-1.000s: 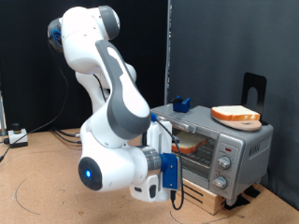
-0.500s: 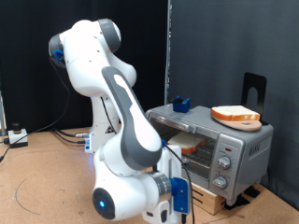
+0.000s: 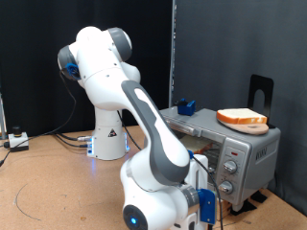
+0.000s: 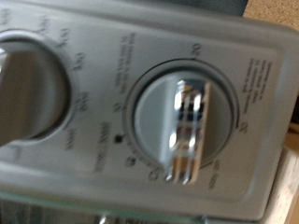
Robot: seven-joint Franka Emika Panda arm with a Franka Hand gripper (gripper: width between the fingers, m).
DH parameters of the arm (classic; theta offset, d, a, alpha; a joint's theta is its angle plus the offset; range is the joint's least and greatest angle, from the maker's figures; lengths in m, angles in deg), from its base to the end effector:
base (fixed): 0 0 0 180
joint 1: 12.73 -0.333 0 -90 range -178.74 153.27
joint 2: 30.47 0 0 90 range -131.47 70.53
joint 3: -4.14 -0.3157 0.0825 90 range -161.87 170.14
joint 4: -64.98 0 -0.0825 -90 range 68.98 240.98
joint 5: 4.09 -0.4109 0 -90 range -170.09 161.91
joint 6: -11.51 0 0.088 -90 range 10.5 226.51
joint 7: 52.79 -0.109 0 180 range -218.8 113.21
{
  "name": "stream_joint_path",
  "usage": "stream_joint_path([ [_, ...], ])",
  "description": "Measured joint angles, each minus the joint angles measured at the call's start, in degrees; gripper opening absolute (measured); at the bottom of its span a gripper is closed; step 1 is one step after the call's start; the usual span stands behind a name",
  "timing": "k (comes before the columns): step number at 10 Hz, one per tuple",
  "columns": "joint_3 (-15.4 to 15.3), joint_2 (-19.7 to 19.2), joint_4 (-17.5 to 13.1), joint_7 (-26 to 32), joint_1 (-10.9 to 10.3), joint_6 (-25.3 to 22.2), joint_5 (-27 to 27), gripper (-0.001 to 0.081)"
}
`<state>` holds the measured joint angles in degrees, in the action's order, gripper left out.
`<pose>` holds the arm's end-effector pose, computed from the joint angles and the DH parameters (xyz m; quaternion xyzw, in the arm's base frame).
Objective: Make a piece of toast with the oven
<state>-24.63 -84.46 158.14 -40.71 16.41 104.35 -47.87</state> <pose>0.6227 0.0485 0.1188 -0.7574 0.0882 0.3164 0.5643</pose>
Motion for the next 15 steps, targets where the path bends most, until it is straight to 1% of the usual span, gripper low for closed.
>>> stream_joint_path([
  [3,-0.2,-0.3,0.0,0.1,-1.5,1.6,-0.1,0.0808],
  [7,-0.8,-0.4,-0.2,0.3,-2.3,2.7,-0.8,0.0808],
  [8,-0.8,-0.4,-0.2,0.3,-2.4,2.7,-0.8,0.0780],
  [9,-0.8,-0.4,-0.2,0.3,-2.6,2.7,-0.8,0.0780],
  [10,-0.8,-0.4,-0.2,0.3,-2.7,2.7,-0.8,0.0601],
  [11,-0.8,-0.4,-0.2,0.3,-2.8,2.7,-0.8,0.0601],
  [12,-0.8,-0.4,-0.2,0.3,-2.8,2.7,-0.8,0.0406],
  [13,-0.8,-0.4,-0.3,0.3,-2.9,2.6,-0.8,0.0266],
  [14,-0.8,-0.4,-0.3,0.5,-2.9,2.6,-0.8,0.0266],
  [15,-0.8,-0.6,-0.4,0.5,-2.9,2.7,-0.8,0.0131],
])
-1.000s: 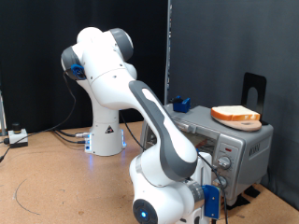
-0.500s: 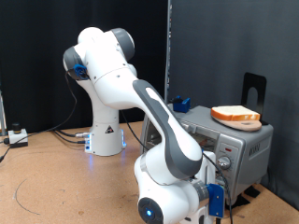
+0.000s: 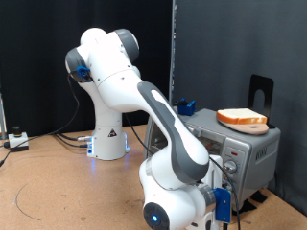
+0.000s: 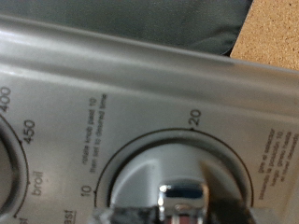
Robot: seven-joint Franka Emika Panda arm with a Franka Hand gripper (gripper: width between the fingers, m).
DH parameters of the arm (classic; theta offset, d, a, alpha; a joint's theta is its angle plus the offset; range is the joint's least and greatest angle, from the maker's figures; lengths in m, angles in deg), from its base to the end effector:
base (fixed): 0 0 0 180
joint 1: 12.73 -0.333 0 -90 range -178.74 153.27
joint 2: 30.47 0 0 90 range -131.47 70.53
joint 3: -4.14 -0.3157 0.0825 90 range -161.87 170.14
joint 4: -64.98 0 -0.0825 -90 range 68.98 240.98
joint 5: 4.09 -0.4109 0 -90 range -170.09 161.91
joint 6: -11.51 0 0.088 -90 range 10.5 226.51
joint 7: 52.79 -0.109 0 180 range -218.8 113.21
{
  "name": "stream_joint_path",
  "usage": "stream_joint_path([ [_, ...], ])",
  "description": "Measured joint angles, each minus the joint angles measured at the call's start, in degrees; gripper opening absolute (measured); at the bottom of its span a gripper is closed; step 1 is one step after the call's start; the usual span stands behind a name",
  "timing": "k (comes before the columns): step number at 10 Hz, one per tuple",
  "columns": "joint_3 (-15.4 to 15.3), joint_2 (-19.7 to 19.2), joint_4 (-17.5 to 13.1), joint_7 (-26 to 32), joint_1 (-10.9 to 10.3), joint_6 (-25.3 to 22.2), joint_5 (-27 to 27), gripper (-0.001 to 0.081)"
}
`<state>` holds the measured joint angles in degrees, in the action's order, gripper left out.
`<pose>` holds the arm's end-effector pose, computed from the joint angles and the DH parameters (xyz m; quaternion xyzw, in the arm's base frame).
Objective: Make a piece of toast with the oven
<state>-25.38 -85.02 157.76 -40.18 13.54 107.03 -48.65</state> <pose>0.6265 0.0839 0.1172 -0.7634 0.0756 0.3107 0.5613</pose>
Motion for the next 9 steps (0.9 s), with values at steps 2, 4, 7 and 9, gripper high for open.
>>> stream_joint_path([
  [2,0.0,-0.1,-0.2,2.2,0.0,-0.1,0.2,0.0094],
  [4,-0.5,0.9,1.1,13.1,0.4,2.1,0.6,0.0094],
  [7,-1.5,4.1,5.6,26.0,1.6,7.7,-0.5,0.0095],
  [9,-1.5,4.5,6.2,26.3,1.7,8.3,-1.0,0.0095],
])
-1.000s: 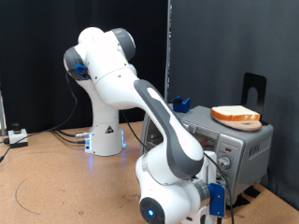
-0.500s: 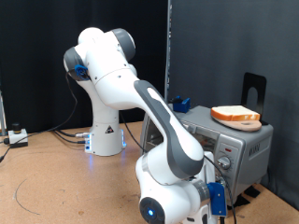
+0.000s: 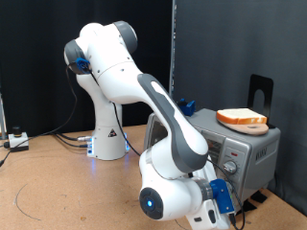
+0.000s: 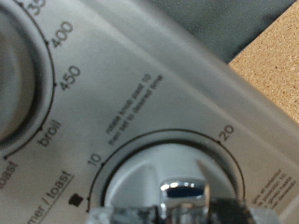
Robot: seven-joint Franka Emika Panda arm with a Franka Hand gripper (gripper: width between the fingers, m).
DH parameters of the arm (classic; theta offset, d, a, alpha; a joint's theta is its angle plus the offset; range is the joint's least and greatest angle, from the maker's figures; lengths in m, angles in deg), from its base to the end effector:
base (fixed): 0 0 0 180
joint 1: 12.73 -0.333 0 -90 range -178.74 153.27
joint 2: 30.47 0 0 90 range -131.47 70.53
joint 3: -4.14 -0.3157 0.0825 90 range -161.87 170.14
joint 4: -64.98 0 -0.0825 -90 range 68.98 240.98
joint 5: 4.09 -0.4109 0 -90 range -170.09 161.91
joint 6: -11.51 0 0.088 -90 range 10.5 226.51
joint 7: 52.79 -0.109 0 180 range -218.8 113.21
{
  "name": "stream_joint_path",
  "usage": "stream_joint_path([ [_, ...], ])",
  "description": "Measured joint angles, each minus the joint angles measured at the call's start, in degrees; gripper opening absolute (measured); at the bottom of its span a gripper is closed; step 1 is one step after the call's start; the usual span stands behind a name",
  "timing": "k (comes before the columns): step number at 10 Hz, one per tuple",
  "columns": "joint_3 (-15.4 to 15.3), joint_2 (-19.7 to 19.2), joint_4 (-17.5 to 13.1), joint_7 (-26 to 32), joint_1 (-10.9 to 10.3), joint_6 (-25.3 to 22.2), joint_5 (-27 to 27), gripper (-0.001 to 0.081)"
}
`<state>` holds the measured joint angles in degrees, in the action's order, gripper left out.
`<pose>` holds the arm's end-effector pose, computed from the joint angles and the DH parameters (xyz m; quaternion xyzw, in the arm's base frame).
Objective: Make a piece of toast with the oven
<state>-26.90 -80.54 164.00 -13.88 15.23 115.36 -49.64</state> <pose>0.6185 0.0819 0.1261 -0.7924 -0.0732 0.1412 0.5890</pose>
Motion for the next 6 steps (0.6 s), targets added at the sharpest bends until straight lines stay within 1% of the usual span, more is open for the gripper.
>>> stream_joint_path([
  [4,0.0,0.0,0.0,-0.1,0.0,-0.1,-0.1,0.0095],
  [6,0.5,0.1,-1.0,-0.2,0.2,-0.5,0.1,0.0097],
])
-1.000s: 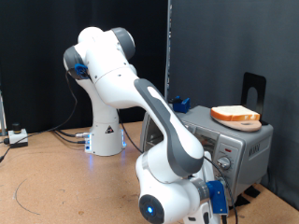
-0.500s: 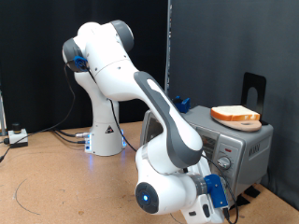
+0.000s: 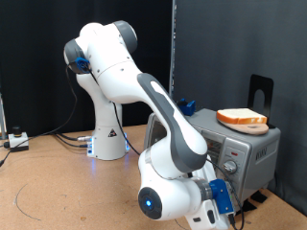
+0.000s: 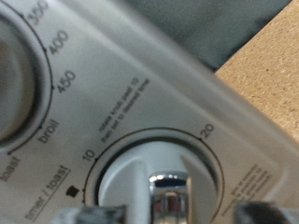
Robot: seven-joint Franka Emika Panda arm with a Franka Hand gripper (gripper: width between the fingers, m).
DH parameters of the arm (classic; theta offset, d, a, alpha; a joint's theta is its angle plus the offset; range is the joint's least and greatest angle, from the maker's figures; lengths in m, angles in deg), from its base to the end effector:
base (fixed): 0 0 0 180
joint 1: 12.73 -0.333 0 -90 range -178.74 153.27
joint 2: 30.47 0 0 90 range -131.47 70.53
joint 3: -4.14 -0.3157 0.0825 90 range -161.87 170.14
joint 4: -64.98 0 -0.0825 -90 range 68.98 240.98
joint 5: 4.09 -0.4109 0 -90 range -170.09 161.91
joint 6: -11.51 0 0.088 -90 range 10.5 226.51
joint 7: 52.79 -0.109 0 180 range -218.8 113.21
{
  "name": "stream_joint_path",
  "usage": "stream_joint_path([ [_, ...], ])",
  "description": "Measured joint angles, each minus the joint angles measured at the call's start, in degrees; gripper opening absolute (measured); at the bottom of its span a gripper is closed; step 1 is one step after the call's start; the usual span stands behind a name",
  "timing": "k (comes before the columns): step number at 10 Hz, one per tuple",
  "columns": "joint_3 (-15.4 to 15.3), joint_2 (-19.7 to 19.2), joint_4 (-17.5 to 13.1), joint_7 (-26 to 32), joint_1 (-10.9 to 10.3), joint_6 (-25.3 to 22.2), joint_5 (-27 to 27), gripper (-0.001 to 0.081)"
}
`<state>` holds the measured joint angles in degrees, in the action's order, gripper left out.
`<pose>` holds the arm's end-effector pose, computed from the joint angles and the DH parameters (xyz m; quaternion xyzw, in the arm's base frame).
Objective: Make a piece of toast with the oven
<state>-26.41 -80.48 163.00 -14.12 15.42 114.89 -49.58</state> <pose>0.6246 0.0726 0.1298 -0.7947 -0.0706 0.1356 0.5875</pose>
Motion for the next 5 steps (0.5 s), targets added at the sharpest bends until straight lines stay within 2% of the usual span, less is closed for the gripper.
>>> stream_joint_path([
  [1,0.1,0.0,-0.6,-0.4,0.3,-1.0,0.0,0.0262],
  [2,0.2,0.0,-1.2,-1.6,0.7,-3.1,0.0,0.0262],
  [3,0.5,0.0,-2.2,-4.0,1.2,-6.8,0.8,0.0463],
  [4,1.1,0.3,-3.6,-6.6,1.5,-10.9,3.4,0.0599],
  [5,2.0,1.1,-4.9,-8.0,1.6,-13.4,7.1,0.0599],
])
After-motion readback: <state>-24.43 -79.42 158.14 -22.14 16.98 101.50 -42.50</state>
